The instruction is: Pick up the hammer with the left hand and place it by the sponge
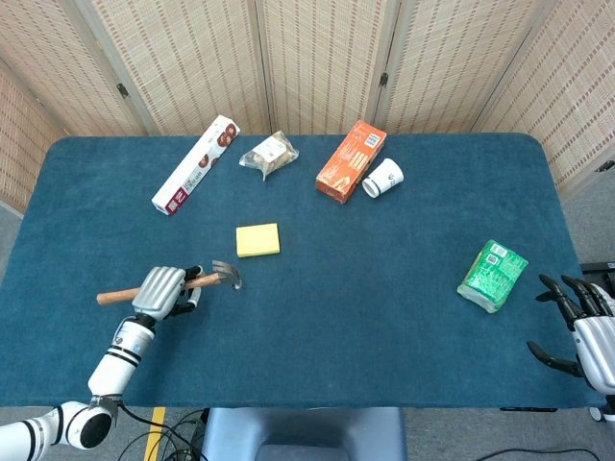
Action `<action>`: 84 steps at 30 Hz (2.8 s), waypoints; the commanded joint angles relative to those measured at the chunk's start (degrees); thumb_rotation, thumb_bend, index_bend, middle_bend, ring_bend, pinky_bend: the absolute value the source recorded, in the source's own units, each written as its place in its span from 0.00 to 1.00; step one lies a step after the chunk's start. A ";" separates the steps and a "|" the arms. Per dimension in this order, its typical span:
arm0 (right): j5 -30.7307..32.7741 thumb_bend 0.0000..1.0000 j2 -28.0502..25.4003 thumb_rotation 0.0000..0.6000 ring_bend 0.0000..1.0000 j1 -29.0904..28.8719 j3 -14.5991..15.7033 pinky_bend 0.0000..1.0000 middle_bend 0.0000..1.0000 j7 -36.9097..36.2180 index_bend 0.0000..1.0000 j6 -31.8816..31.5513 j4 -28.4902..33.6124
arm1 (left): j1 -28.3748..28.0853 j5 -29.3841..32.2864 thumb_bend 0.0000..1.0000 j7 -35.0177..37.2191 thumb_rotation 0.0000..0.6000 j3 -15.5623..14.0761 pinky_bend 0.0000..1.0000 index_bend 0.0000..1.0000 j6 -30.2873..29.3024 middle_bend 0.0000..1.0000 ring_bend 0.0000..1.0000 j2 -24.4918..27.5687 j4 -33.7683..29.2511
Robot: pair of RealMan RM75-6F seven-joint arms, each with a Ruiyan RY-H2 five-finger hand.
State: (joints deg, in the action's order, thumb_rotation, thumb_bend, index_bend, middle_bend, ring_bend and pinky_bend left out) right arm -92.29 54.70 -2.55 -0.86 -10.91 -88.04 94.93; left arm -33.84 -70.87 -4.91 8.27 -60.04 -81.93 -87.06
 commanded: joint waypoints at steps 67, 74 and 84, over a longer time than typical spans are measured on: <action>1.37 0.12 -0.40 1.00 0.10 1.31 -0.04 0.12 0.33 1.54 0.08 0.04 1.21 | -9.00 -8.62 0.74 17.10 0.98 0.39 0.69 0.71 2.60 0.82 0.67 -13.24 27.98; 1.05 0.12 -0.32 1.00 0.10 1.31 -0.02 0.12 0.33 1.38 0.08 -0.11 1.05 | -7.78 -10.25 0.72 16.85 0.76 -1.85 0.65 0.57 2.61 0.71 0.58 -10.40 24.73; 0.37 0.12 -0.34 1.00 0.10 1.70 0.10 0.12 0.33 0.88 0.08 -1.02 0.86 | -6.53 -5.38 0.25 9.44 0.42 -2.10 0.27 0.00 7.00 0.12 0.06 -2.55 14.44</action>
State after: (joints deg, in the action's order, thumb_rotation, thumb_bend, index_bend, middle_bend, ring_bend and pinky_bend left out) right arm -91.91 54.36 -0.86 -0.76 -10.02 -89.06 95.80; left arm -41.01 -77.37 6.02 6.13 -53.23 -86.12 -70.76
